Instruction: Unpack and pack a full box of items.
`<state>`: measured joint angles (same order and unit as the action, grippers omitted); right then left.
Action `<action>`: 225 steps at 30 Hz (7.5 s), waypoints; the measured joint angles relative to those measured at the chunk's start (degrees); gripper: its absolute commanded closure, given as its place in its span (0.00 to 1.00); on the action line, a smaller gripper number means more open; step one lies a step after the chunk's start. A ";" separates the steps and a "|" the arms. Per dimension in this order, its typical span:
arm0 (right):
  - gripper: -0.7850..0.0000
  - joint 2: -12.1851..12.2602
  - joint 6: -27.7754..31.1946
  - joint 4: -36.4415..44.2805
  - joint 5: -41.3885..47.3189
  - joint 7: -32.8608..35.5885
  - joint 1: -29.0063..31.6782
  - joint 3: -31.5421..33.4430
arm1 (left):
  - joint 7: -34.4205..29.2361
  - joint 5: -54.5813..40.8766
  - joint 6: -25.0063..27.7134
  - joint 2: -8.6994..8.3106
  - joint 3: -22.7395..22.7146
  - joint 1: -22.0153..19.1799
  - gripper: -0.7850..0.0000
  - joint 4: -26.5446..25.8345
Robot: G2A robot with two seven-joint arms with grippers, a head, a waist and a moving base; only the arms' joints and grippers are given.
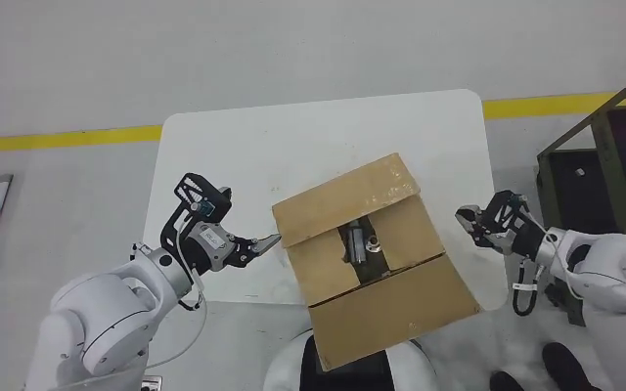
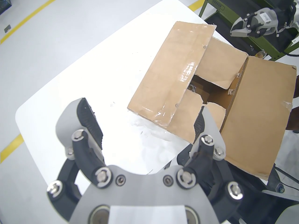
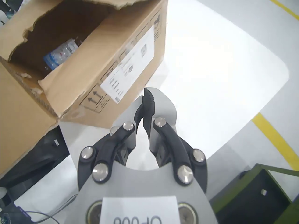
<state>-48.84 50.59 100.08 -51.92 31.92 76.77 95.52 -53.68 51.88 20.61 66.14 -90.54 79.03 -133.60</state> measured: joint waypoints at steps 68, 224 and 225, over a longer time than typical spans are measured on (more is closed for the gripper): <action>1.00 4.59 -8.03 8.38 14.80 -5.23 -6.80 -20.64 | 0.00 0.00 0.00 0.00 0.00 0.00 0.00 0.00; 1.00 -8.63 -31.44 -1.19 -2.88 -3.76 -25.31 -39.74 | 21.69 38.95 -15.49 -0.62 10.15 0.41 0.61 13.01; 1.00 -8.67 -31.36 -1.18 -2.94 -3.72 -25.27 -39.67 | 21.63 38.85 -15.50 -0.57 10.32 -0.03 0.59 13.21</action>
<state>-57.51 19.23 98.91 -54.86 28.20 51.51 55.85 -32.05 90.73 5.10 65.57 -80.22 79.00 -120.38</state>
